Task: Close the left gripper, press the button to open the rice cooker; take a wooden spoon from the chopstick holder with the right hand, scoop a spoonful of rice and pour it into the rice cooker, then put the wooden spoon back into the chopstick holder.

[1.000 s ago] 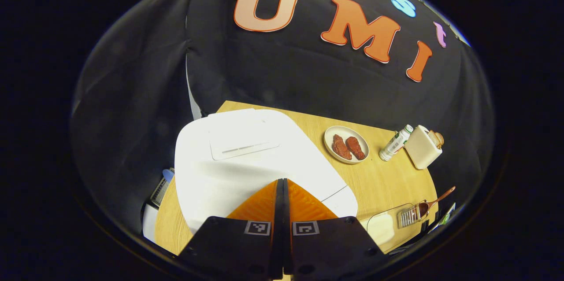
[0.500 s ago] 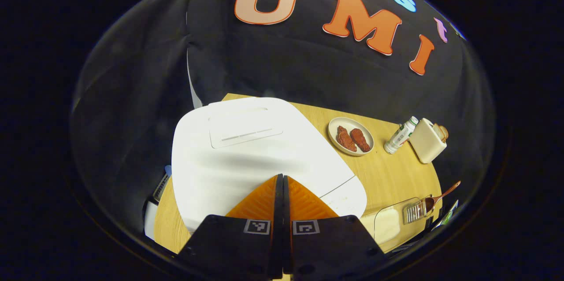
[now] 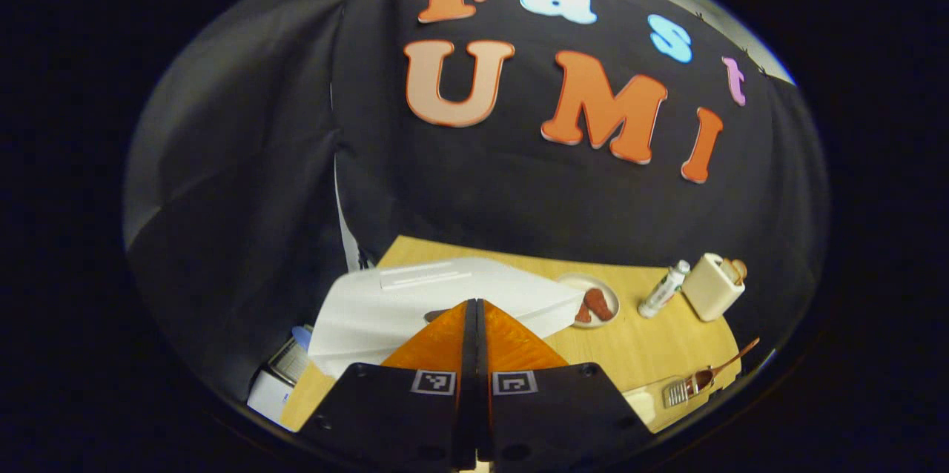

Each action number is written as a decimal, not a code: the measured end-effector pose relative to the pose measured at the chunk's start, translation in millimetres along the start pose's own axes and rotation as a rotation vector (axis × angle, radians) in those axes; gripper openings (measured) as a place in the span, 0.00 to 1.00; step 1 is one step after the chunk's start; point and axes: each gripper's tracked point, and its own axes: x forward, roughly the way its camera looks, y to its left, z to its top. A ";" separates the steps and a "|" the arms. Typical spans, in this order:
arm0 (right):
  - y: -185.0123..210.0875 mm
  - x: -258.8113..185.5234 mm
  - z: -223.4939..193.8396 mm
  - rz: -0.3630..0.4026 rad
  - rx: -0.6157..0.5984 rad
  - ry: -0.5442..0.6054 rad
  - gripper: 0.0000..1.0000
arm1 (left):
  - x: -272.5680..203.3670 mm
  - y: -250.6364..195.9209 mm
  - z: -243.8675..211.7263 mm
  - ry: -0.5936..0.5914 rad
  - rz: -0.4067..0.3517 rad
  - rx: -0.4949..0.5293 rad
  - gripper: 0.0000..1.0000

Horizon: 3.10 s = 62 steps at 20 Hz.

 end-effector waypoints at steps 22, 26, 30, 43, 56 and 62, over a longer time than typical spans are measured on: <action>-0.3 3.4 -28.2 0.014 0.035 0.004 0.95 | -163.8 -36.7 91.3 -0.305 0.025 0.074 0.99; 0.9 15.6 -63.5 0.016 0.100 0.066 0.95 | -175.2 -31.2 94.3 -0.328 0.054 0.055 0.99; 6.3 30.5 -106.6 0.016 0.168 0.140 0.95 | -184.5 -18.9 100.3 -0.346 0.080 0.049 1.00; 19.8 72.8 -227.3 0.021 0.562 0.402 0.95 | -186.0 5.5 86.3 -0.329 0.140 0.082 0.98; 41.8 113.1 -255.7 0.041 0.718 0.462 0.47 | -173.1 18.8 68.1 -0.275 0.188 0.122 1.00; 46.3 117.0 -252.1 0.025 0.574 0.462 0.14 | -165.7 18.6 65.9 -0.266 0.177 0.098 1.00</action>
